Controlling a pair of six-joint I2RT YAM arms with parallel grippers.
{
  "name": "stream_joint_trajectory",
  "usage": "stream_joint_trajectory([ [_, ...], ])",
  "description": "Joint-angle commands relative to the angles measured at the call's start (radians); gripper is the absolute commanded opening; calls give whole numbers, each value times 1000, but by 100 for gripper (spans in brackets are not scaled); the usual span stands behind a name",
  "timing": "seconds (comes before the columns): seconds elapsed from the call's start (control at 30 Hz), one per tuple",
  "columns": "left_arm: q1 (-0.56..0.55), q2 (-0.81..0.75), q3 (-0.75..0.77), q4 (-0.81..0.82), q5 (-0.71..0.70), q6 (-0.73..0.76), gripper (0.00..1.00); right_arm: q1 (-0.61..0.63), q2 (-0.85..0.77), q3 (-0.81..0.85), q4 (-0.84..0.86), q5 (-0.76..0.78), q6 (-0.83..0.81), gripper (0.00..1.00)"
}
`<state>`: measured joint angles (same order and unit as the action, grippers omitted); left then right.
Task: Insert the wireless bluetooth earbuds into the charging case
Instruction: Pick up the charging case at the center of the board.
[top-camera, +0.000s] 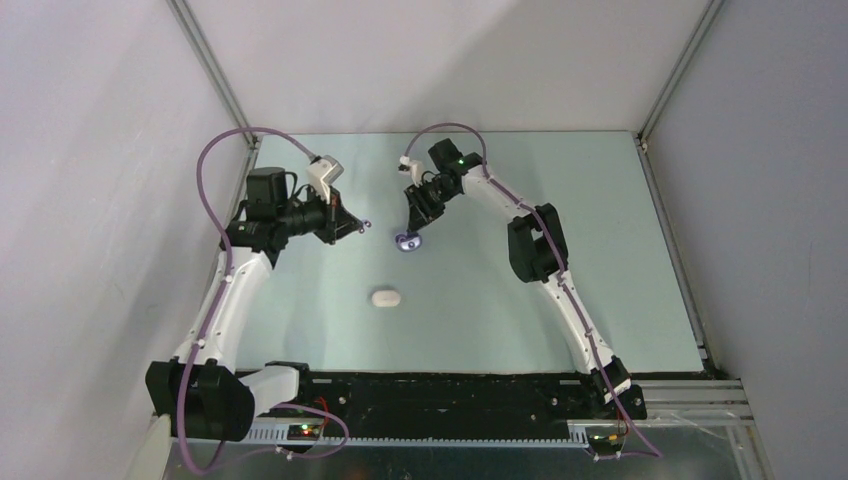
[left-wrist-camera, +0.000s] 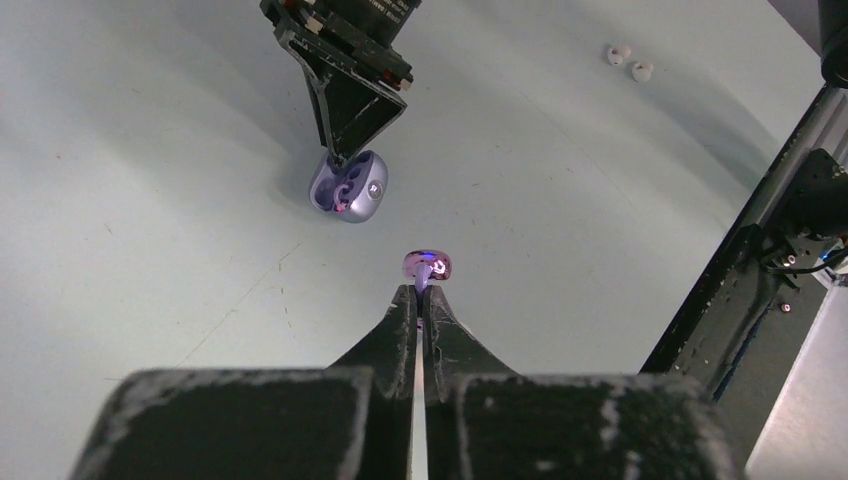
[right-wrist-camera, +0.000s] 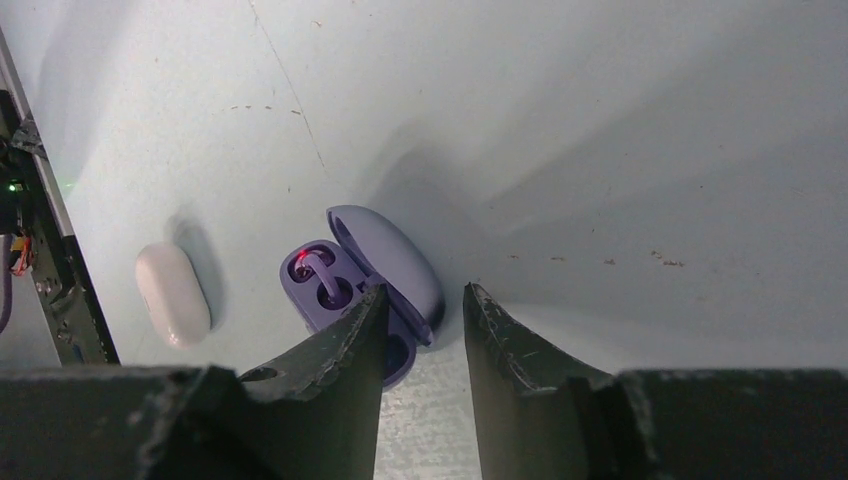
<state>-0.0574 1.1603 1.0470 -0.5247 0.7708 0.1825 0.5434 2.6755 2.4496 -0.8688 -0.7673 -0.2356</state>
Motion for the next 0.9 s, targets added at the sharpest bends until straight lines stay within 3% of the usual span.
stream_joint_trajectory([
  [0.0,11,-41,-22,43,15,-22,0,2,7,65,-27,-1,2,36],
  [0.23,17,-45,-41,75,21,-31,0,-3,-25,43,-61,-61,-61,9],
  [0.33,24,-41,-46,95,31,-43,0,-19,-107,-49,10,-66,-50,0],
  [0.5,30,-10,-37,120,45,-45,0,-31,-256,-242,175,-20,-64,0],
  [0.63,30,-5,-38,156,46,-64,0,-15,-431,-395,282,78,-173,0],
  [0.87,19,17,5,232,155,-103,0,31,-778,-832,704,218,-401,0],
])
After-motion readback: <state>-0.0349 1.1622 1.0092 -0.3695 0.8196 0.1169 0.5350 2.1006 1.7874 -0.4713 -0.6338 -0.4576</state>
